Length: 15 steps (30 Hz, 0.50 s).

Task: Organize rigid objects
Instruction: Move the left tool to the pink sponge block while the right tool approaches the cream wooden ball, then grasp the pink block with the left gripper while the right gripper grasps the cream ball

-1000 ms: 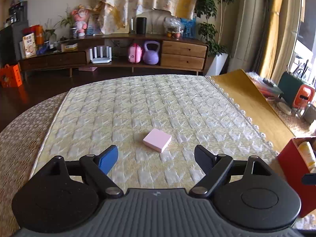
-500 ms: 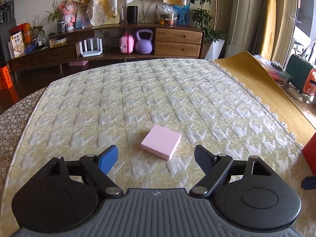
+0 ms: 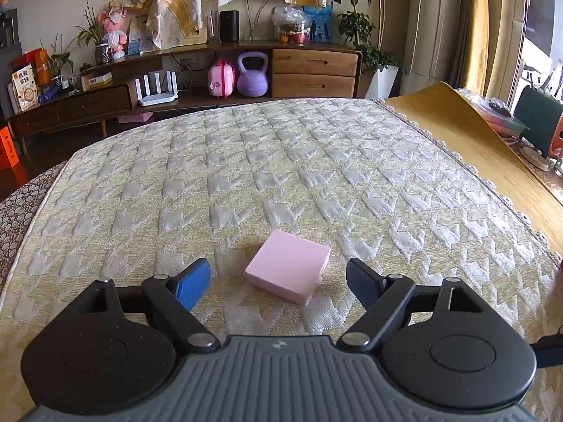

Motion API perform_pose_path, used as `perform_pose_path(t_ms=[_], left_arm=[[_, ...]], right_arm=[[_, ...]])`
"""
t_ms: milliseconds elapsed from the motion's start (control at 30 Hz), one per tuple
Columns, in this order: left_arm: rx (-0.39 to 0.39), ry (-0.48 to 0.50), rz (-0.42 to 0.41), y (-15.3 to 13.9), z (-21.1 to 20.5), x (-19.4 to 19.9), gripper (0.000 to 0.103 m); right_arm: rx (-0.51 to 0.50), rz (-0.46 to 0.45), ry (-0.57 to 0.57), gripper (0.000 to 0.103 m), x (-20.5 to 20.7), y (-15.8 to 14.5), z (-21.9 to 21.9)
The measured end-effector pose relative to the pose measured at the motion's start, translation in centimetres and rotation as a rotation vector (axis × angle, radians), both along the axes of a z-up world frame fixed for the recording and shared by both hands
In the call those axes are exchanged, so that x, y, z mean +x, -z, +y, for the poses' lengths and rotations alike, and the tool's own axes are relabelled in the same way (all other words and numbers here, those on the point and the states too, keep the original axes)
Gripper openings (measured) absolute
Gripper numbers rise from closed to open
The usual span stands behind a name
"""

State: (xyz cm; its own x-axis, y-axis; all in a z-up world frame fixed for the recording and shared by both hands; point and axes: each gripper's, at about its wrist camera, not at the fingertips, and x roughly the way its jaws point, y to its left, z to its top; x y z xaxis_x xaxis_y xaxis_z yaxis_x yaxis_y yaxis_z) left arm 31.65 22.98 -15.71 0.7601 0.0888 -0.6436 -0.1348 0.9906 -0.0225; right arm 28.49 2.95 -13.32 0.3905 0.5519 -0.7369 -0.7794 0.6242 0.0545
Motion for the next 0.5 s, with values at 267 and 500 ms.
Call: perform_pose_path(t_ms=[267, 500], left_arm=[[0.022, 0.004, -0.021, 0.2, -0.4, 0.0, 0.067], [0.045, 0.008, -0.020, -0.2, -1.1, 0.0, 0.049]], right_arm=[[0.005, 0.005, 0.000, 0.055, -0.1, 0.4, 0.5], [-0.018, -0.035, 0.003, 0.035, -0.5, 0.3, 0.9]])
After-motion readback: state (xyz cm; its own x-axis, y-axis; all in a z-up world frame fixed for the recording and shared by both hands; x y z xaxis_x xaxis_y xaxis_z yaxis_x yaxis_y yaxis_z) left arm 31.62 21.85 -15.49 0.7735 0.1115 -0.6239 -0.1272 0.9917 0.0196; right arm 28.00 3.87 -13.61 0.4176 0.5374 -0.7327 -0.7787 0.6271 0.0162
